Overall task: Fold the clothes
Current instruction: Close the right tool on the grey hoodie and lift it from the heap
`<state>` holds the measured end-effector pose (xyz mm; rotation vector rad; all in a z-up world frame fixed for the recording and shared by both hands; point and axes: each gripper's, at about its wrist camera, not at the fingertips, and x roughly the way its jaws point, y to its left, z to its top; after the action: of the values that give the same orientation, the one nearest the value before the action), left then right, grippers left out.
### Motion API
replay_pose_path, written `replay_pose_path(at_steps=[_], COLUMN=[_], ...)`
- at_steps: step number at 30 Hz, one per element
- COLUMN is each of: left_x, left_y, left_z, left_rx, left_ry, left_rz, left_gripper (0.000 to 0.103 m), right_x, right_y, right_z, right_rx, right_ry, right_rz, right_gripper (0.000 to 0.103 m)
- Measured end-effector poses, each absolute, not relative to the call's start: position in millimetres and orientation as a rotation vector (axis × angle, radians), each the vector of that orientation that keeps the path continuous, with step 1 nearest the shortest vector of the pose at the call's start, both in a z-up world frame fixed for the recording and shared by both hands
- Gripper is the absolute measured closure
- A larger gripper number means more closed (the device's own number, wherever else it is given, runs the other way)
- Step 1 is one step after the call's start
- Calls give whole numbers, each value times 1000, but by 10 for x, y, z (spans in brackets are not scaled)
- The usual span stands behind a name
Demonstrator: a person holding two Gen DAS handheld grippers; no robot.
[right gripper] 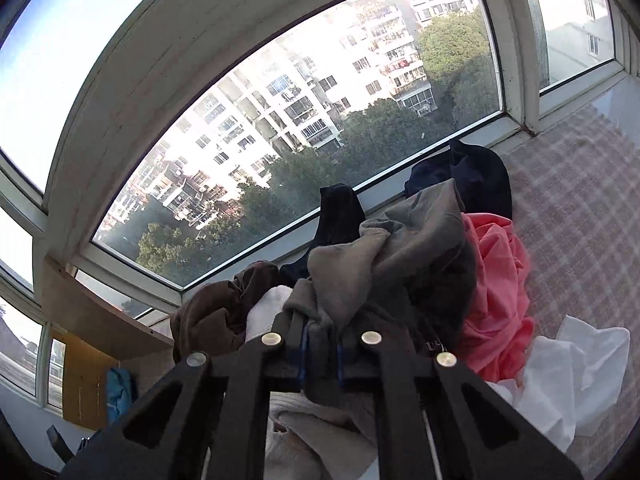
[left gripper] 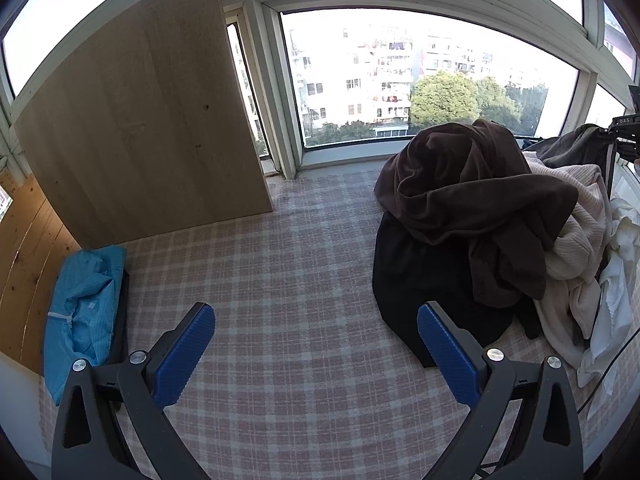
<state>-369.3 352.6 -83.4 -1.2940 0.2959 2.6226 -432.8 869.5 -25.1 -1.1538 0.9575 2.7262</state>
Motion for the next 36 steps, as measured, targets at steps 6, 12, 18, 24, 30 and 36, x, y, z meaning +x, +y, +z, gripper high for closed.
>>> replay_pose_path(at_steps=[6,12,18,24,30,36], left_x=[-3637,-3515,-3353,-3166,-2963,-2862], left_y=[3443,3254,3030,2750,2241,1515], left_z=[-703,-439,-149,81,233,331], left_rx=[-1255,-1169,-1052,-926,-843,-835], left_ry=[286,267,273,277,266,311], left_rz=[2644,2673,2693,2648,2586,2572], left_gripper=[1,1,1,1,1,1], right_x=[-4213,-3897,-3347,-2719,-2133,-1818], right_y=[8574,8140,7422,6437,5302,4567], right_z=[906,2062,3162,4299,4681,4608], right_rx=[-898,-691,-489,-346,-243,-270], right_ry=[894,672,486,296,175,254], right_rz=[2850,2954,3019,3011,3032,3058], right_gripper=[94,95,95,95,95,95])
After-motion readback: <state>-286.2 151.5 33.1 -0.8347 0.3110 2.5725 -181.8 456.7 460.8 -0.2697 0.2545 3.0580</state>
